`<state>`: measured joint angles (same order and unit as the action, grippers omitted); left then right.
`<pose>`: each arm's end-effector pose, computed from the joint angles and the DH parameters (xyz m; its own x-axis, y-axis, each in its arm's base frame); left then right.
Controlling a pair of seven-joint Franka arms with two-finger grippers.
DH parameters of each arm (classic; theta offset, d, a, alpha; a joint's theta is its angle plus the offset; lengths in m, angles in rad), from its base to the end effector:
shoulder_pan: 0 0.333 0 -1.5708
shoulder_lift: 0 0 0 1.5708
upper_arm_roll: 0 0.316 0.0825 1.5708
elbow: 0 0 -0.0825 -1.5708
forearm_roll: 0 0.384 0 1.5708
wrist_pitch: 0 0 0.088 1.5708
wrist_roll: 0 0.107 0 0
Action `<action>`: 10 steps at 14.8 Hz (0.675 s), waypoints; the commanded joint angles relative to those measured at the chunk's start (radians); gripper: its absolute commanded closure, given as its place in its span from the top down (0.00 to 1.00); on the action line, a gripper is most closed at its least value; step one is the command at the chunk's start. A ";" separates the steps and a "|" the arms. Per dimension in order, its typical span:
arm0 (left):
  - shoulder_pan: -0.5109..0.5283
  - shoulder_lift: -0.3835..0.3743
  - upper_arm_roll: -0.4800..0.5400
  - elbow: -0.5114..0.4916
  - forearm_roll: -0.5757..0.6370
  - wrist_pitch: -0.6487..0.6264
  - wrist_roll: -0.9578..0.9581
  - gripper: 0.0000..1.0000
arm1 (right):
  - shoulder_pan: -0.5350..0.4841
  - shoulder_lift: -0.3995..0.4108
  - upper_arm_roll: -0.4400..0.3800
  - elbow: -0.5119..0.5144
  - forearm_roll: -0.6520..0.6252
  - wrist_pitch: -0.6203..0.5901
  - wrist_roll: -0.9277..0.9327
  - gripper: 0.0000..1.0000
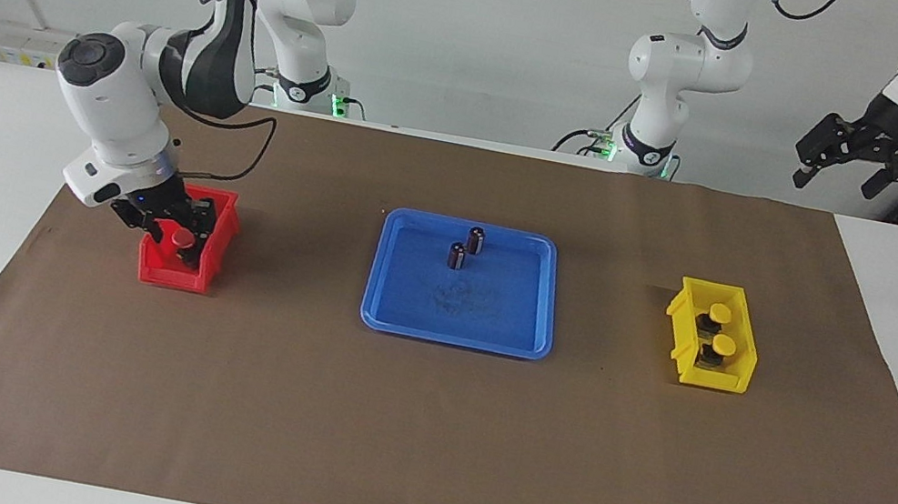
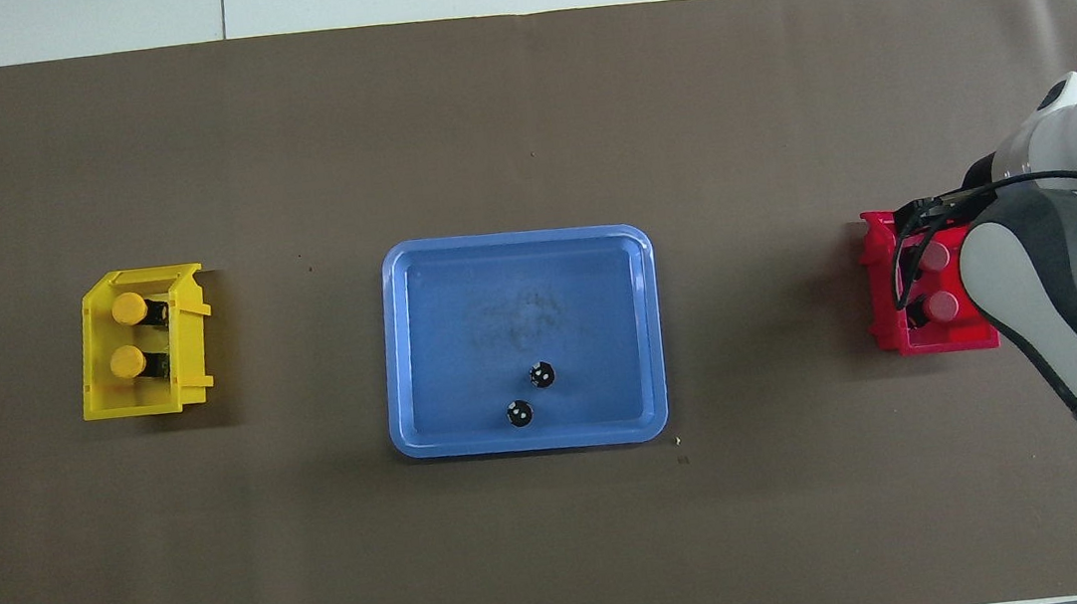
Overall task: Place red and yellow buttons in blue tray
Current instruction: 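Reach the right gripper down and grasp a red button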
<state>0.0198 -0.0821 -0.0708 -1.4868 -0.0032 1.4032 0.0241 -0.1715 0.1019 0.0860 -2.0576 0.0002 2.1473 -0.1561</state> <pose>0.5085 -0.0283 0.6923 0.9972 -0.0753 -0.0018 -0.0753 -0.9972 -0.0026 0.5639 -0.0490 0.3865 0.9975 0.0701 -0.0103 0.0700 -0.9975 -0.0106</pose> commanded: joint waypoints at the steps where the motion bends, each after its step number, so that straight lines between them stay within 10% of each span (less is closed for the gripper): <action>1: 0.008 -0.033 0.000 -0.032 -0.017 -0.004 0.007 1.00 | -0.037 -0.022 0.009 -0.044 0.014 0.028 -0.052 0.68; 10: 0.009 -0.033 0.000 -0.032 -0.017 -0.006 0.005 1.00 | -0.037 -0.036 0.009 -0.107 0.014 0.083 -0.054 0.67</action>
<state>0.0197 -0.0865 -0.0714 -1.4878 -0.0032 1.4027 0.0241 -0.1942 0.0993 0.0855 -2.1157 0.0002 2.1982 -0.1873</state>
